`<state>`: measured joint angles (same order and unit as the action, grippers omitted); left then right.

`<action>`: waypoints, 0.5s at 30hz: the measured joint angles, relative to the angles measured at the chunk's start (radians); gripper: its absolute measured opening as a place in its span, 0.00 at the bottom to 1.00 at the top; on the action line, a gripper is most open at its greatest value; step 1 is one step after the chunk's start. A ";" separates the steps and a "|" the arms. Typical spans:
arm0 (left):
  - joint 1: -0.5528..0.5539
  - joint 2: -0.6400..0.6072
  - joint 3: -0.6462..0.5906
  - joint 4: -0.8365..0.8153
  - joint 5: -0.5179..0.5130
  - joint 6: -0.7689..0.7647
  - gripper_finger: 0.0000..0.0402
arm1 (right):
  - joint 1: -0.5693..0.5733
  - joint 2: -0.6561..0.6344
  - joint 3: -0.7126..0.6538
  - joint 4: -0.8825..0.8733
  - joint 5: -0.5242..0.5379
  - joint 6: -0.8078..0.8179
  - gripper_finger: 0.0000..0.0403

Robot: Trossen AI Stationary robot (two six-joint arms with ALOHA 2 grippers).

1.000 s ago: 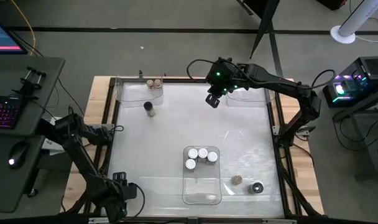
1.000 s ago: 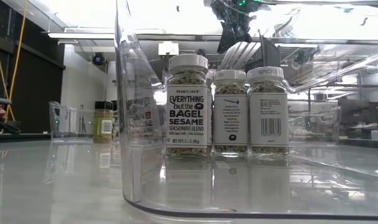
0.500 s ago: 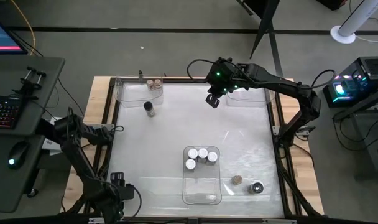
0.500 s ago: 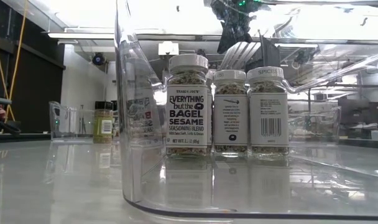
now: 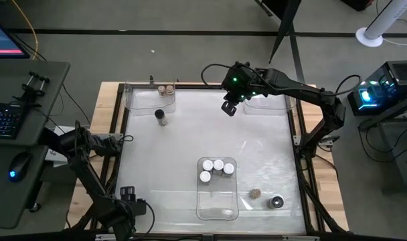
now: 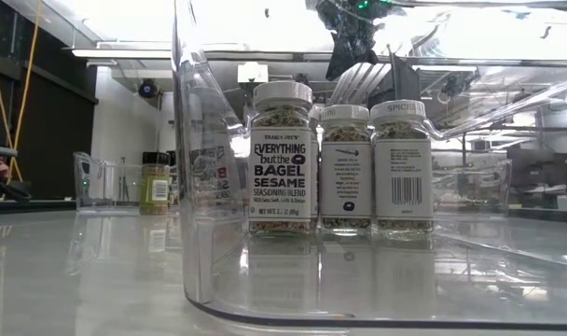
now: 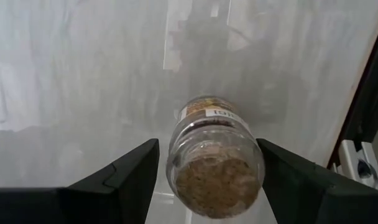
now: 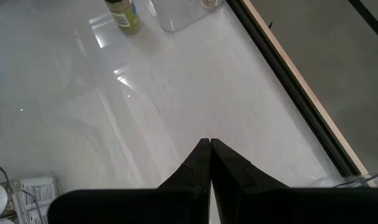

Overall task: Sort spices by type
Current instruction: Put the left brown seasoning bottle into the top left transparent bin

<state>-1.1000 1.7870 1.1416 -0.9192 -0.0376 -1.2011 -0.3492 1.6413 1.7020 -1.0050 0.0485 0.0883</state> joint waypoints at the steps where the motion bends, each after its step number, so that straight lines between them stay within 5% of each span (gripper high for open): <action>1: 0.000 0.000 0.000 -0.001 0.000 0.000 0.62 | 0.000 0.000 0.000 0.000 0.000 0.000 0.00; 7: 0.002 0.000 0.000 0.001 -0.009 -0.003 0.59 | 0.000 0.000 0.000 0.000 0.000 0.000 0.00; 15: 0.008 -0.006 0.002 -0.001 -0.020 -0.025 0.36 | 0.000 0.000 0.000 0.000 0.000 -0.003 0.00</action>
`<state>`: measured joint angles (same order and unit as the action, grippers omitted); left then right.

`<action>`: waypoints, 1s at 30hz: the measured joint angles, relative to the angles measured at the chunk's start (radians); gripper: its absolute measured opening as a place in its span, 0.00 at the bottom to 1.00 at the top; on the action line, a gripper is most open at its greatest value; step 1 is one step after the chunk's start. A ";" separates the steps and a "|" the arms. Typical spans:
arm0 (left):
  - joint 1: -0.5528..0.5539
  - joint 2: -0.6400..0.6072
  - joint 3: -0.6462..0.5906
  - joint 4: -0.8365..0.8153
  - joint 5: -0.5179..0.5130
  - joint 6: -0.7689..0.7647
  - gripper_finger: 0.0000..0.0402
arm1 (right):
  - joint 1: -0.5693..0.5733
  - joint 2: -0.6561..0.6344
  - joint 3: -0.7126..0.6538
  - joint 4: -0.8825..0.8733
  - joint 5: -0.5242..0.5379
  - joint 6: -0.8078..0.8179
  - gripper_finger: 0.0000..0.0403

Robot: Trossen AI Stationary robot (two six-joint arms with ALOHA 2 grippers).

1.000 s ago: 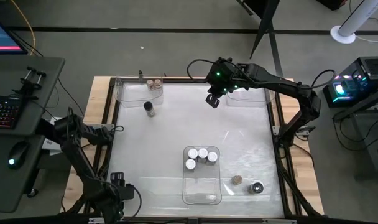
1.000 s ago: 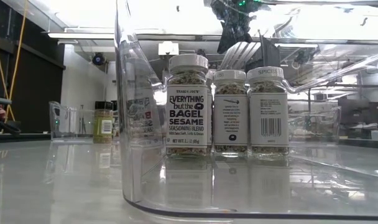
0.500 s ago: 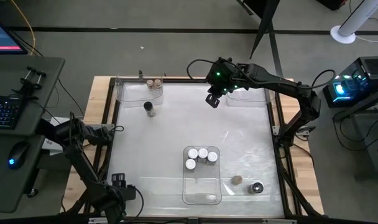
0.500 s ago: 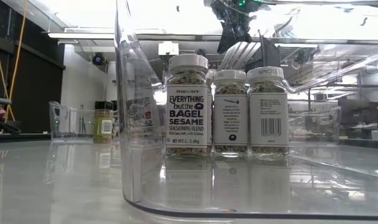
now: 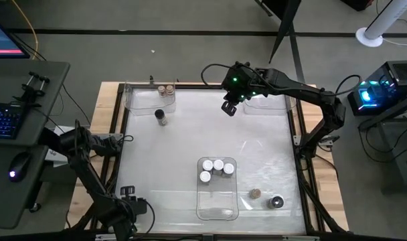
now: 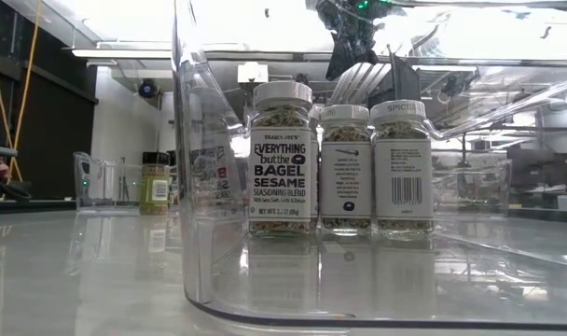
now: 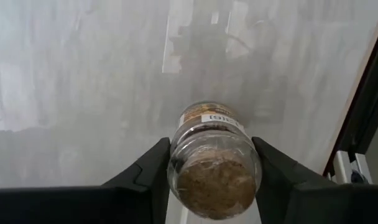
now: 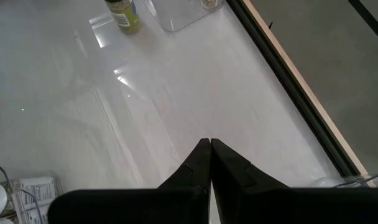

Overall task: Sort spices by type
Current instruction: Put the left brown seasoning bottle into the top left transparent bin

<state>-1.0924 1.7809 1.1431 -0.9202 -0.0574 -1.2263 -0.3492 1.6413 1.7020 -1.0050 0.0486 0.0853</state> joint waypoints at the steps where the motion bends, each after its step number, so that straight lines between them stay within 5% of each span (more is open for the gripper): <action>1: 0.003 -0.003 0.000 -0.011 0.000 0.007 0.36 | 0.000 0.000 0.000 0.000 0.000 0.000 0.00; 5: 0.042 -0.067 -0.002 -0.165 -0.037 0.058 0.36 | 0.000 0.000 0.000 0.000 0.000 -0.008 0.00; 10: 0.181 -0.222 -0.002 -0.407 -0.257 0.194 0.36 | 0.000 0.000 0.000 0.000 0.000 -0.018 0.00; 18: 0.761 -0.483 -0.002 -0.315 -0.600 0.621 0.36 | -0.001 0.000 0.000 0.000 0.000 -0.031 0.00; 20: 0.941 -0.512 -0.002 -0.161 -0.581 0.778 0.36 | -0.005 0.000 0.000 0.000 0.000 -0.039 0.00; 25: 1.279 -0.500 0.009 0.182 -0.316 1.202 0.36 | -0.021 0.000 0.000 0.000 -0.001 0.002 0.00; 30: 1.571 -0.384 0.155 0.039 -0.275 1.402 0.36 | -0.024 -0.006 0.000 0.000 -0.037 0.056 0.00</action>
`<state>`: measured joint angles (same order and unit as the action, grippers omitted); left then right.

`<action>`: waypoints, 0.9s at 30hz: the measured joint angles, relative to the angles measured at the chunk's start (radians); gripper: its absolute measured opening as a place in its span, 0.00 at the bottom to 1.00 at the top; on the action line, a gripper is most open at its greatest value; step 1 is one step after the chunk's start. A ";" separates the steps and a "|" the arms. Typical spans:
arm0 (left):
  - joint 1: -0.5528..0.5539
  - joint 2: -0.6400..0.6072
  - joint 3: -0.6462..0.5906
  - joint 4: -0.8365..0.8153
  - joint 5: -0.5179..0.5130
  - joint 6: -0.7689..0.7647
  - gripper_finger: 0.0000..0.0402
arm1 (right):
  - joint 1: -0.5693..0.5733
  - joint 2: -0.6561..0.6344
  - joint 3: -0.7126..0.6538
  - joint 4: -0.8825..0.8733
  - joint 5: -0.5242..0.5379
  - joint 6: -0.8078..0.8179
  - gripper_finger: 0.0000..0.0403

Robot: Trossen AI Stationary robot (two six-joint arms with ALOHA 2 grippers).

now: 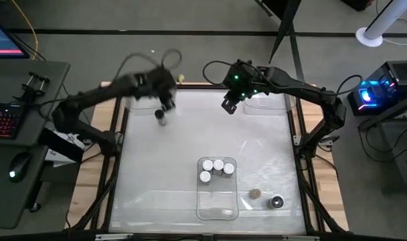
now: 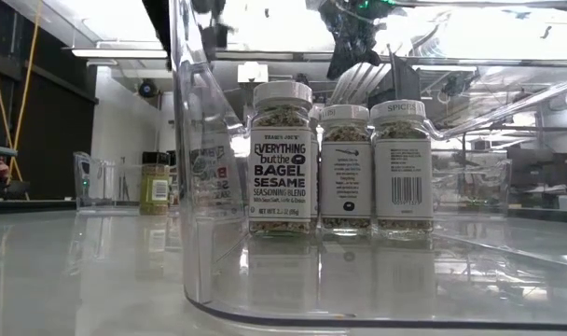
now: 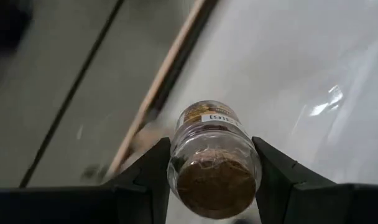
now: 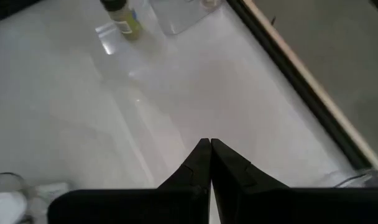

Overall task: Sort spices by type
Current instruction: Put the left brown seasoning bottle into the top left transparent bin

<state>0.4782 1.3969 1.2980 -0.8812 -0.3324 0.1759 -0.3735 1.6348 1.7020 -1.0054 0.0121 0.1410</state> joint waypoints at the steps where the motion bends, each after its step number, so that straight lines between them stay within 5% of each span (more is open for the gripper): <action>1: 0.056 0.028 0.039 -0.055 0.011 0.016 0.36 | 0.000 0.000 0.000 0.000 -0.006 0.016 0.00; 5: 0.253 0.126 0.156 -0.262 0.072 0.046 0.36 | 0.006 0.001 0.000 -0.004 -0.026 0.076 0.00; 11: 0.434 0.203 0.110 -0.292 0.128 0.092 0.36 | 0.035 0.002 0.000 -0.002 -0.014 0.142 0.00; 27: 0.497 0.383 0.008 -0.083 0.099 -0.105 0.37 | 0.060 0.002 0.000 0.005 0.048 0.245 0.00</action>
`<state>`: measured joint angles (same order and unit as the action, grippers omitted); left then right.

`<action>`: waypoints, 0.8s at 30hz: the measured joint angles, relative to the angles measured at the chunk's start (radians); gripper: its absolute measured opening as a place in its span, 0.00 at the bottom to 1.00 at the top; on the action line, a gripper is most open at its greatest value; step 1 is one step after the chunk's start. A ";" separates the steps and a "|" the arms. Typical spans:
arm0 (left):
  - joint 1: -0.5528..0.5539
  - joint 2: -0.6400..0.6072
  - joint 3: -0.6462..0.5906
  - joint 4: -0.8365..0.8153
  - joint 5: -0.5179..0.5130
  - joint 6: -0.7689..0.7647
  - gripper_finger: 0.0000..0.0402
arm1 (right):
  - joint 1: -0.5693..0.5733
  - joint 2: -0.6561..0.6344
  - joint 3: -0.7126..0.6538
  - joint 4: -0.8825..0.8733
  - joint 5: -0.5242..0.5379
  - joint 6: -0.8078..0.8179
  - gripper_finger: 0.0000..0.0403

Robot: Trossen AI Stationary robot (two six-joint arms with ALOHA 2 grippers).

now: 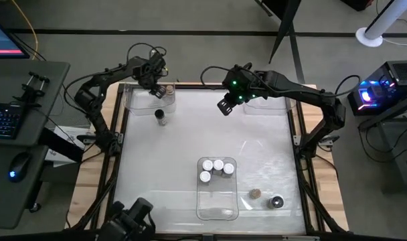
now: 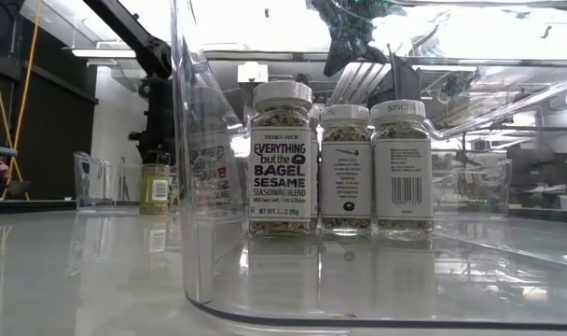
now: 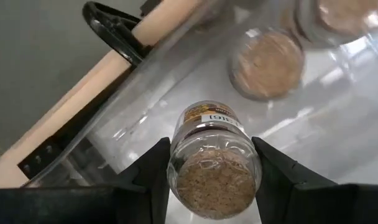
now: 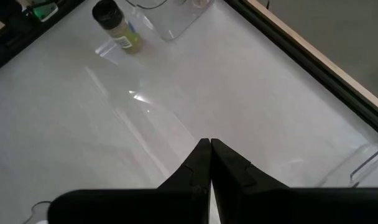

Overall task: Sort spices by type
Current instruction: Put the left brown seasoning bottle into the top left transparent bin

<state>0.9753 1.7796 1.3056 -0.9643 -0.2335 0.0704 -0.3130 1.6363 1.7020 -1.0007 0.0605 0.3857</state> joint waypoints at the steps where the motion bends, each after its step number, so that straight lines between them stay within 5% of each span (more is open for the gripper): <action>1: 0.001 0.007 0.000 0.006 -0.005 -0.044 0.37 | 0.000 0.000 0.000 0.000 0.000 0.001 0.00; 6: 0.008 0.027 0.000 -0.001 0.009 -0.355 0.37 | 0.000 0.000 0.000 0.006 0.018 0.001 0.00; 14: 0.008 0.028 0.000 0.054 0.003 -0.653 0.37 | 0.000 0.000 0.000 0.019 0.019 -0.025 0.00; 24: 0.012 0.028 0.000 0.074 0.007 -0.705 0.38 | 0.000 0.000 0.000 0.019 0.019 -0.028 0.00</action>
<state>0.9874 1.8072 1.3056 -0.8906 -0.2268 -0.6348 -0.3130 1.6367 1.7020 -0.9821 0.0792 0.3578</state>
